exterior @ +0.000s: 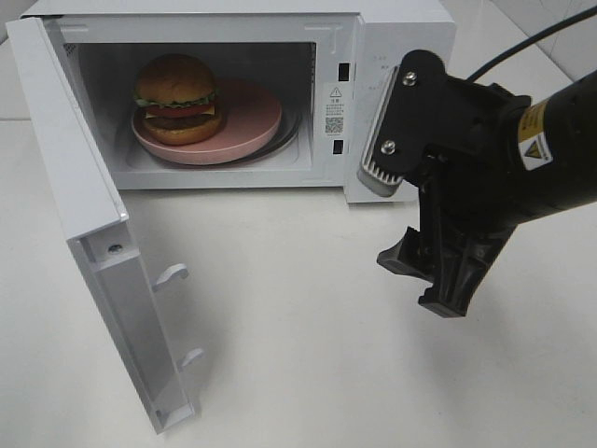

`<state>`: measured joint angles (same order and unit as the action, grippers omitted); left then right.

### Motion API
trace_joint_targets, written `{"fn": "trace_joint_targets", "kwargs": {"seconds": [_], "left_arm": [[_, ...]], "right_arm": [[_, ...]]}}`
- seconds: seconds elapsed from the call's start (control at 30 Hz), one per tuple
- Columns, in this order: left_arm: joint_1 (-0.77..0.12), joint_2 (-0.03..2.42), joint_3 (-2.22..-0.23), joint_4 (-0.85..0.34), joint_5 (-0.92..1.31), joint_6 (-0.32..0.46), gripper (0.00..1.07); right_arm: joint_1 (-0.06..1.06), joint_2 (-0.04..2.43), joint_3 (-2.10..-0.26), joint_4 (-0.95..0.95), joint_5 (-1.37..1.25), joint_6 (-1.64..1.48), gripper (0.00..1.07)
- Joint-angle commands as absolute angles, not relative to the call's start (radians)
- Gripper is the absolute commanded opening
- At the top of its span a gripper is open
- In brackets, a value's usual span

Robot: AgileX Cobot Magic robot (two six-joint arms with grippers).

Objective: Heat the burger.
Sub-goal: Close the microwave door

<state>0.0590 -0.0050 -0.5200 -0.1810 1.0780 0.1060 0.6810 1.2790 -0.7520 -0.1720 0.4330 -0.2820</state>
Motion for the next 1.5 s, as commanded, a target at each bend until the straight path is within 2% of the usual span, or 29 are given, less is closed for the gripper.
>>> {"fn": "trace_joint_targets", "kwargs": {"seconds": [0.03, 0.33, 1.13, 1.23, 1.27, 1.3, 1.37, 1.5], "left_arm": [[0.061, -0.022, -0.519, -0.186, 1.075, 0.104, 1.0], [0.061, -0.022, -0.519, -0.186, 1.075, 0.104, 1.0], [0.061, -0.022, -0.519, -0.186, 1.075, 0.104, 1.0], [0.061, -0.022, -0.519, -0.186, 1.075, 0.104, 1.0], [0.061, -0.022, -0.519, -0.186, 1.075, 0.104, 1.0], [0.061, -0.022, -0.519, -0.186, 1.075, 0.104, 1.0], [0.061, -0.022, -0.519, -0.186, 1.075, 0.104, 1.0], [0.061, -0.022, -0.519, -0.186, 1.075, 0.104, 1.0]], "right_arm": [[0.676, 1.231, -0.75, -0.168, 0.54, -0.159, 0.77], [0.676, 1.115, -0.75, -0.17, 0.751, -0.104, 0.77], [0.666, 0.797, -0.749, -0.17, 0.969, -0.05, 0.76], [0.605, 0.762, -0.749, -0.167, 0.987, -0.048, 0.76], [0.544, 0.732, -0.749, -0.167, 0.991, -0.056, 0.76], [0.544, 0.732, -0.749, -0.167, 0.991, -0.056, 0.76], [0.465, 0.683, -0.749, -0.167, 0.991, -0.059, 0.76], [0.403, 0.635, -0.749, -0.159, 0.996, -0.057, 0.76]]}}
